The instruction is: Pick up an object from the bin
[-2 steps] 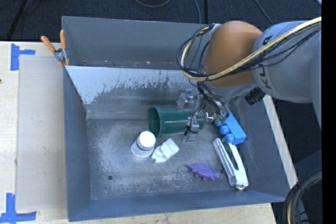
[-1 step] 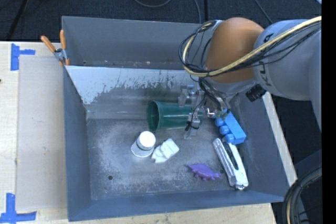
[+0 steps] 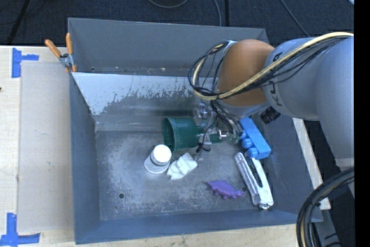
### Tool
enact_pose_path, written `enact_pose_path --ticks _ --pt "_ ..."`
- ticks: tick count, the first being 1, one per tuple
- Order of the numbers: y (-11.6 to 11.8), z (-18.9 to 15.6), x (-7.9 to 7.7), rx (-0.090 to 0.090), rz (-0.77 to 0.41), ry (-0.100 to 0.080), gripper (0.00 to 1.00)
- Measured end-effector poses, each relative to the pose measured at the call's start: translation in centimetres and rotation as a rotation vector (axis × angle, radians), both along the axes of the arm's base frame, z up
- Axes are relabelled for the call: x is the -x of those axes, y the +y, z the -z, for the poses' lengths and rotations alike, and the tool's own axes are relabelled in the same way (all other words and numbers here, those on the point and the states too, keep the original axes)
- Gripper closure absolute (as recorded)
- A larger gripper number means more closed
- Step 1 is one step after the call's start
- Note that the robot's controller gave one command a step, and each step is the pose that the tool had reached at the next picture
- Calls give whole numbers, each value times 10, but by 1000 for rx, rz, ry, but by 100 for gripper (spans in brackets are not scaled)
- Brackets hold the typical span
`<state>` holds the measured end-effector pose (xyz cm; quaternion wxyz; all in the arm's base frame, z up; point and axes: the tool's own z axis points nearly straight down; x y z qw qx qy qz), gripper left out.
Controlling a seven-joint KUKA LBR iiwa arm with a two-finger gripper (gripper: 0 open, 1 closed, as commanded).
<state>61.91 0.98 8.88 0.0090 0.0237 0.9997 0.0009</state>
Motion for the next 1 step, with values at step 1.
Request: enact_pose_path --ticks 1 --pt "1 -18 7 1 -2 20 100"
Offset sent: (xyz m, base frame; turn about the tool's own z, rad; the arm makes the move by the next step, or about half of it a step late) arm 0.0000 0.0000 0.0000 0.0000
